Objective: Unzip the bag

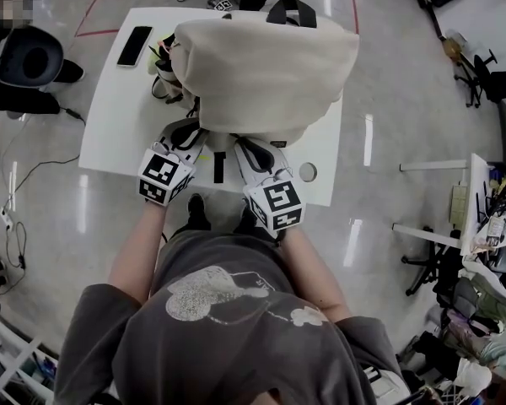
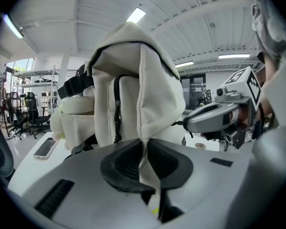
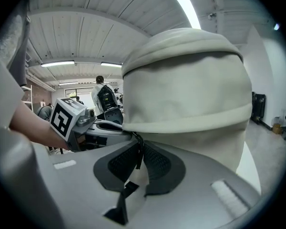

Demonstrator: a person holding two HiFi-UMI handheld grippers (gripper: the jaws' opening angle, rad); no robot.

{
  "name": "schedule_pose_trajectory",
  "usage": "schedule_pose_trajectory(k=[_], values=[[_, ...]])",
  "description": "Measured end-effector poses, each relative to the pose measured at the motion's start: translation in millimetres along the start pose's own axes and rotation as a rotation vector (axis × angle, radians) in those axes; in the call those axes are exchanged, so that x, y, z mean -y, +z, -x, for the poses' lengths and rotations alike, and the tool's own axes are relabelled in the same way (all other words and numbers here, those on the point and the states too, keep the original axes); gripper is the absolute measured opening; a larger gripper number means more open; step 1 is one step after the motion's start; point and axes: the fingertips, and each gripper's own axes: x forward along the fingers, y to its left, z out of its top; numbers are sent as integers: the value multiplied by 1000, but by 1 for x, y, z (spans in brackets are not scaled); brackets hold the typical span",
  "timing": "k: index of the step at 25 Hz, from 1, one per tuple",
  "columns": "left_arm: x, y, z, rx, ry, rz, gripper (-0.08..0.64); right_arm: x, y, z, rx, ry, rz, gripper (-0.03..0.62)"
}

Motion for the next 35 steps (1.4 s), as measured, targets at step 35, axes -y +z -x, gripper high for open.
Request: schedule_pose_trajectory(k=[35], values=[[7,1,18,24,115,43,34,164,7,88,59,-379,58,38]])
